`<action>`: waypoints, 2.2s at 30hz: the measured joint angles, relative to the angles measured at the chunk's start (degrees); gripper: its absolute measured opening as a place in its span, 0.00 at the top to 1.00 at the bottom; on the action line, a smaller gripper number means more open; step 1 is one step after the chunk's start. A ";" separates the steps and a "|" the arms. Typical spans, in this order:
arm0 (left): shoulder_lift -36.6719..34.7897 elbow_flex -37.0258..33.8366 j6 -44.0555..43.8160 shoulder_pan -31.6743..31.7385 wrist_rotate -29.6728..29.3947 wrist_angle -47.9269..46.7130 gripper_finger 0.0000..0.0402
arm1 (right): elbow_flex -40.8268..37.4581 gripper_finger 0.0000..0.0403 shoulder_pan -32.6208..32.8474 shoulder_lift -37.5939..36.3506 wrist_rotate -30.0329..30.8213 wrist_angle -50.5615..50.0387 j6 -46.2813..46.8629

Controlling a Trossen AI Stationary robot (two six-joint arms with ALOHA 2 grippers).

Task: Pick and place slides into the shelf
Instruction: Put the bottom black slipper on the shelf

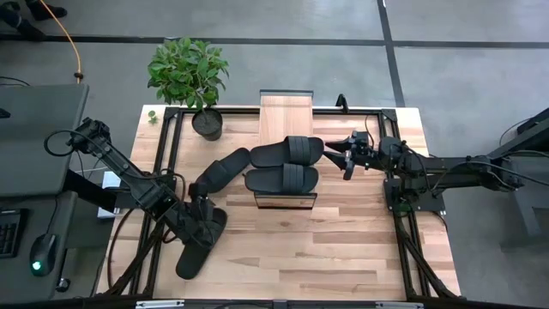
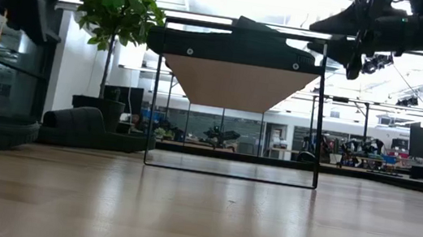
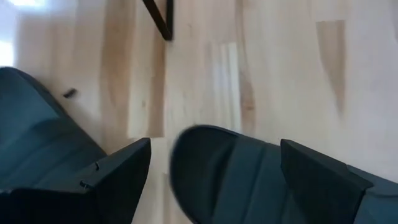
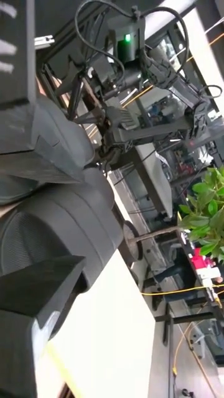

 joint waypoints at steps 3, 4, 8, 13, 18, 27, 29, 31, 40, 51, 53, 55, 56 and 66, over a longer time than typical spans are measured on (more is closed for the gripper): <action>0.00 0.00 -1.88 0.00 1.90 0.01 0.16 | 0.00 0.52 0.00 0.00 0.02 -0.76 0.42; 0.00 0.00 -2.45 0.00 2.73 0.01 0.16 | 0.00 0.52 0.00 0.00 0.01 -0.90 0.42; 0.00 0.00 -4.78 -0.02 5.50 0.03 0.16 | 0.00 0.52 0.00 0.00 -0.46 -0.88 0.42; 0.12 0.00 -6.92 -0.16 9.63 0.03 0.16 | 0.00 0.52 0.00 0.00 -0.49 -1.14 0.78; 2.15 0.02 -6.50 -2.04 10.20 0.57 0.16 | 0.00 0.52 0.00 0.00 -0.57 -2.56 2.98; 7.24 0.02 -8.20 -5.10 11.48 2.69 0.16 | 0.00 0.52 0.00 0.02 -0.60 -4.61 4.04; 8.76 0.02 -8.70 -5.96 10.97 2.67 0.16 | 0.00 0.52 0.00 0.02 -0.60 -4.54 4.04; 9.95 0.02 -8.97 -6.51 10.63 2.21 0.16 | 0.00 0.52 0.00 0.02 -0.60 -4.56 4.02; 11.45 0.02 -11.30 -6.47 7.28 0.69 0.16 | 0.00 0.52 0.00 0.02 -0.57 -5.11 3.83; 18.68 8.20 -12.09 -8.05 4.23 -4.34 0.16 | 0.00 0.52 0.00 0.02 -0.50 -6.06 2.37; 21.67 12.00 -12.08 -9.11 2.61 -8.34 0.16 | 0.00 0.52 0.00 0.02 -0.43 -6.32 2.34; 24.88 15.98 -12.15 -10.43 0.56 -13.26 0.16 | 0.00 0.52 0.00 0.02 -0.40 -6.26 2.34; 26.41 17.71 -12.30 -11.09 -0.64 -16.06 0.16 | 0.00 0.52 0.00 0.02 -0.42 -6.30 2.34; 38.50 21.80 -21.37 -17.46 -7.63 -23.31 0.16 | 0.00 0.52 0.00 0.02 -0.38 -6.63 1.40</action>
